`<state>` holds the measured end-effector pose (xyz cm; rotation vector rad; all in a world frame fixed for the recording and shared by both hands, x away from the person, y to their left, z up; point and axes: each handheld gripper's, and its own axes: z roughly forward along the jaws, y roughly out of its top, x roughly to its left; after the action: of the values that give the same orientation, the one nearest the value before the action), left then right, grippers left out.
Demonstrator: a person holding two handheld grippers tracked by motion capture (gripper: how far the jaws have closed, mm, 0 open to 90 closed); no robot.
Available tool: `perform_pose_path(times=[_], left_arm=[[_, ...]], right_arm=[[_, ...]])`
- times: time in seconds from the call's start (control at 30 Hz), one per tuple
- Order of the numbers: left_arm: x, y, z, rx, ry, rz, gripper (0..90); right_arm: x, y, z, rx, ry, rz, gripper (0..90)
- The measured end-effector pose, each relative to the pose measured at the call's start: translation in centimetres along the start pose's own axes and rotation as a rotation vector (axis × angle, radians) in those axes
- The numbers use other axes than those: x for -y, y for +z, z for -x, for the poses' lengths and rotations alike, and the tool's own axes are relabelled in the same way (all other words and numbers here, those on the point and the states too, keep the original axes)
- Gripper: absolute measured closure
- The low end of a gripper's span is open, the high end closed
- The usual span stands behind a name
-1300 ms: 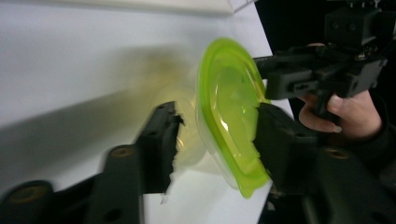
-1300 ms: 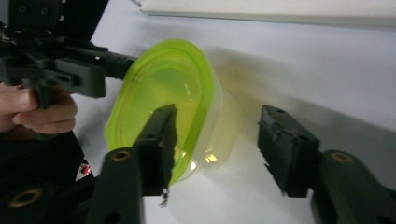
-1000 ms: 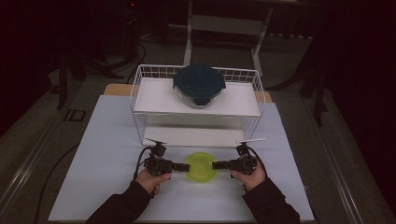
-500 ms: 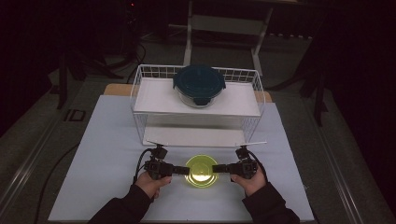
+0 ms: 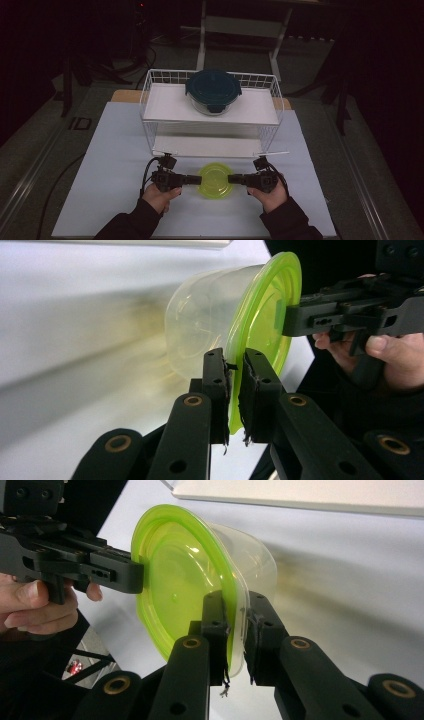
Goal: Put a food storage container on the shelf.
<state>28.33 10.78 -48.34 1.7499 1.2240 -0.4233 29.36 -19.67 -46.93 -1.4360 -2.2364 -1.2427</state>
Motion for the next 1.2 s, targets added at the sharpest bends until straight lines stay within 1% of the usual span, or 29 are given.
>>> perform_pose_path(times=[0.07,0.1,0.13,0.3,0.37,0.63,0.73,0.83,0.93,1.13,1.2], left_arm=[[0.0,0.0,0.0,0.0,0.0,0.0,81.5],[-0.1,-0.4,0.5,-0.003,0.011,0.007,81.5],[-0.2,-0.6,0.7,-0.002,0.012,0.015,81.5],[-0.7,-1.4,1.8,0.003,0.043,0.039,81.5],[-0.9,-1.7,2.2,0.011,0.049,0.046,81.6],[-2.0,-3.1,3.7,0.015,0.075,0.068,81.6],[-2.5,-3.8,4.4,0.014,0.091,0.077,81.6],[-3.2,-4.6,5.2,0.015,0.114,0.089,81.7],[-4.0,-5.4,6.1,0.01,0.13,0.105,81.8],[-5.6,-6.8,7.5,0.011,0.145,0.135,81.8],[-6.1,-7.2,7.8,0.018,0.145,0.141,81.8]], right_arm=[[0.0,-0.1,-0.1,-0.005,0.001,0.005,80.5],[0.0,-0.1,-0.1,-0.005,0.001,0.005,80.5],[-0.2,-0.5,-0.5,-0.007,-0.004,0.015,80.5],[-0.7,-1.6,-1.5,-0.006,-0.019,0.044,80.6],[-0.9,-2.1,-1.9,-0.008,-0.025,0.054,80.5],[-1.8,-3.3,-3.0,-0.024,-0.04,0.088,80.5],[-2.3,-3.8,-3.4,-0.031,-0.046,0.098,80.6],[-2.9,-4.4,-4.1,-0.044,-0.054,0.111,80.6],[-3.8,-5.0,-4.8,-0.046,-0.066,0.131,80.6],[-5.6,-6.3,-6.0,-0.045,-0.093,0.166,80.6],[-6.2,-6.7,-6.4,-0.045,-0.103,0.176,80.6]])
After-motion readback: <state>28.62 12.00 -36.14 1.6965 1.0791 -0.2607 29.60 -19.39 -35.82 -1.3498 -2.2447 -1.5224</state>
